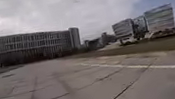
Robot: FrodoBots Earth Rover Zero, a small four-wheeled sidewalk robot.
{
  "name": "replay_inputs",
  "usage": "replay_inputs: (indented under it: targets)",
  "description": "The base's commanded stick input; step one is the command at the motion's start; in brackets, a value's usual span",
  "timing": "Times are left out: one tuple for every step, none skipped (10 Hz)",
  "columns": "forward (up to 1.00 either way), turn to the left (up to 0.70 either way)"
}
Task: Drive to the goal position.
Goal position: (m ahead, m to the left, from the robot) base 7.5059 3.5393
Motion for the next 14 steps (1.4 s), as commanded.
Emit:
replay_inputs:
  targets:
    - [0.70, 0.00]
    - [0.70, 0.00]
    - [0.70, 0.00]
    - [0.70, 0.00]
    - [0.70, 0.00]
    - [0.70, 0.00]
    - [0.70, 0.00]
    - [0.70, 0.00]
    - [0.70, 0.00]
    - [0.70, 0.00]
    - [0.70, 0.17]
    - [0.70, 0.35]
    - [0.70, 0.35]
    - [0.70, 0.35]
